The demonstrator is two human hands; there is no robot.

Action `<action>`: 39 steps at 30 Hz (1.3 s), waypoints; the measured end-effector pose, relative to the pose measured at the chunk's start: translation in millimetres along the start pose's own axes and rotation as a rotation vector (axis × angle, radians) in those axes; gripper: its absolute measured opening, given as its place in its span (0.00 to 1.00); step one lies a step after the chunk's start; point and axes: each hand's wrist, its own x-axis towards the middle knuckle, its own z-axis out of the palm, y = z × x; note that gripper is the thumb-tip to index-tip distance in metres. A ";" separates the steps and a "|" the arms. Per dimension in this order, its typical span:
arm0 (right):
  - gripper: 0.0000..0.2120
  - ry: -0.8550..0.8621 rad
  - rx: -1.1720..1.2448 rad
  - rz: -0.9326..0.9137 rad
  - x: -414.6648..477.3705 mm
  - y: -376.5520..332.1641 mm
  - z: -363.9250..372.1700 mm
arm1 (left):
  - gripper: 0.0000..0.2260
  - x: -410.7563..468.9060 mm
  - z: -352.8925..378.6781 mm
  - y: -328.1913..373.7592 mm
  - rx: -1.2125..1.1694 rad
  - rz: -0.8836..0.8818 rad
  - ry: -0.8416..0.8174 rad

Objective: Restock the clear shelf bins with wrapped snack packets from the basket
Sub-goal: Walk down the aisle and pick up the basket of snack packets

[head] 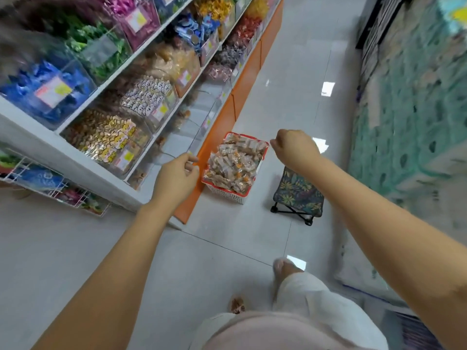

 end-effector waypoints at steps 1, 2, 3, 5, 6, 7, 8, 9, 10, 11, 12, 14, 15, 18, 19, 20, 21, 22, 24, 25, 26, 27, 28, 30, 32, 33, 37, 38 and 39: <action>0.16 0.008 0.004 0.019 8.9 4.9 0.0 | 0.08 11.8 3.3 2.3 -0.011 0.006 -0.006; 0.16 0.004 0.005 0.035 18.2 10.9 0.4 | 0.07 23.6 6.9 4.7 -0.022 0.007 -0.009; 0.16 -0.006 0.003 0.047 27.7 17.5 0.5 | 0.07 35.5 10.7 8.2 -0.027 0.005 -0.012; 0.16 -0.028 0.001 0.055 49.8 31.3 0.9 | 0.07 59.9 20.3 18.3 -0.017 0.001 -0.013; 0.16 -0.034 0.001 0.053 62.4 38.7 1.0 | 0.08 72.9 27.8 24.8 -0.016 0.004 -0.008; 0.17 -0.038 0.002 0.049 75.4 46.1 1.3 | 0.08 85.6 36.6 32.6 -0.019 0.009 -0.004; 0.17 -0.043 0.004 0.041 89.0 53.4 2.3 | 0.09 98.4 46.6 40.5 -0.021 0.011 -0.001; 0.17 -0.051 0.000 0.029 103.8 59.5 3.2 | 0.09 111.6 56.6 49.0 -0.025 0.008 0.003; 0.17 -0.066 -0.007 0.016 119.0 65.3 3.9 | 0.09 125.3 66.8 57.1 -0.034 -0.001 0.009; 0.17 -0.081 -0.015 0.001 133.9 70.9 4.5 | 0.09 138.5 76.6 65.4 -0.046 -0.019 0.012; 0.17 -0.094 -0.021 -0.014 149.0 76.9 5.0 | 0.10 151.5 85.5 73.5 -0.053 -0.040 0.013; 0.17 -0.122 -0.028 -0.045 177.2 90.4 6.1 | 0.10 175.9 101.7 87.1 -0.037 -0.081 0.005; 0.17 -0.137 -0.033 -0.061 190.6 97.1 6.9 | 0.10 187.5 108.9 92.1 -0.028 -0.099 0.002; 0.17 -0.188 -0.055 -0.083 229.8 117.1 10.4 | 0.10 220.9 126.2 101.5 -0.035 -0.154 0.008; 0.16 -0.201 -0.063 -0.083 242.0 122.6 12.3 | 0.10 231.8 129.8 103.6 -0.034 -0.171 0.011; 0.16 -0.215 -0.067 -0.081 253.4 127.2 14.4 | 0.10 242.1 132.8 104.8 -0.030 -0.183 0.011; 0.16 -0.233 -0.069 -0.079 263.8 130.3 16.9 | 0.10 251.8 134.9 105.7 -0.027 -0.194 0.009; 0.16 -0.252 -0.066 -0.077 271.7 131.9 20.1 | 0.10 259.7 136.4 105.6 -0.030 -0.204 0.008; 0.16 -0.298 -0.061 -0.078 289.8 132.9 30.1 | 0.09 280.7 141.2 103.4 -0.045 -0.225 0.016; 0.16 -0.324 -0.057 -0.078 296.7 133.0 36.2 | 0.09 290.5 144.1 101.9 -0.056 -0.232 0.016; 0.15 -0.351 -0.051 -0.074 305.8 133.5 43.0 | 0.09 302.1 147.9 99.9 -0.073 -0.243 0.016; 0.15 -0.373 -0.041 -0.069 315.4 133.5 49.7 | 0.09 313.8 151.4 97.9 -0.089 -0.256 0.013; 0.15 -0.391 -0.032 -0.064 325.3 132.9 55.3 | 0.09 325.3 154.3 95.9 -0.106 -0.268 0.011; 0.15 -0.413 -0.016 -0.052 346.9 128.9 63.6 | 0.08 348.7 159.8 89.3 -0.133 -0.288 0.002; 0.15 -0.419 0.002 -0.046 372.4 120.3 69.4 | 0.08 373.2 163.3 79.8 -0.142 -0.295 -0.016; 0.15 -0.420 0.005 -0.051 386.9 114.3 72.0 | 0.08 385.9 164.2 74.6 -0.144 -0.300 -0.025; 0.14 -0.455 -0.004 -0.075 439.2 89.7 84.9 | 0.07 426.6 163.7 52.7 -0.154 -0.376 -0.069; 0.14 -0.471 -0.017 -0.087 450.1 84.1 89.1 | 0.07 434.0 162.8 47.9 -0.165 -0.407 -0.073; 0.14 -0.488 -0.032 -0.098 459.8 79.2 93.4 | 0.07 441.1 161.5 43.5 -0.173 -0.435 -0.074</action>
